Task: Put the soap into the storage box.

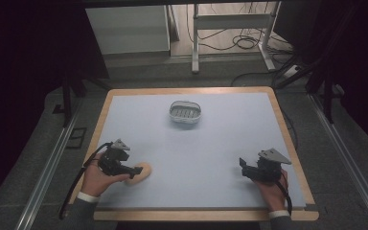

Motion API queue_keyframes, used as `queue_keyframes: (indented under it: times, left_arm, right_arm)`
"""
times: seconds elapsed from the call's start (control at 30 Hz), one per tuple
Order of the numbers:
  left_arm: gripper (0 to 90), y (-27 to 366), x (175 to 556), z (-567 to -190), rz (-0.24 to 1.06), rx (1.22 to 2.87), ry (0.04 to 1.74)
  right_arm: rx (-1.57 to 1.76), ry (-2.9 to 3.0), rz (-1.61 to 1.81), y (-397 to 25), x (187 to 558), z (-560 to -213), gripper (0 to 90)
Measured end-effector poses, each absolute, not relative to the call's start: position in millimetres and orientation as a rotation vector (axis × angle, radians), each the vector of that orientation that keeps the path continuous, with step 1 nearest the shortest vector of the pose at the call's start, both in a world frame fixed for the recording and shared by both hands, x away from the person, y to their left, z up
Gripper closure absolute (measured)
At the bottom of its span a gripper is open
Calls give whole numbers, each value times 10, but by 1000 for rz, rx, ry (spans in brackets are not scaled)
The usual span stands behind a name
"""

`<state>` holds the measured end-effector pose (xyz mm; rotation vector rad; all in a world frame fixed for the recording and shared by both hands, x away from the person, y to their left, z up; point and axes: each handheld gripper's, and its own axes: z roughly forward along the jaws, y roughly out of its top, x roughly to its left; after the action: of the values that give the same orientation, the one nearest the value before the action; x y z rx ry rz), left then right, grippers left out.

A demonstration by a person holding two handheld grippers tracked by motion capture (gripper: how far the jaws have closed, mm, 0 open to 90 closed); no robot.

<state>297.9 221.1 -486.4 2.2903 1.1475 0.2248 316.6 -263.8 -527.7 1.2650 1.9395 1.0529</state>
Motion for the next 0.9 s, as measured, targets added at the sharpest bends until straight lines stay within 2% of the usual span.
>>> queue_keyframes:
  times: [0.9]
  left_arm:
    - [240, 2055, 3027, -5127, 141, 2420, 1142]
  right_arm:
    - [1265, 1942, 1038, -2625, 3168, -5279, 99]
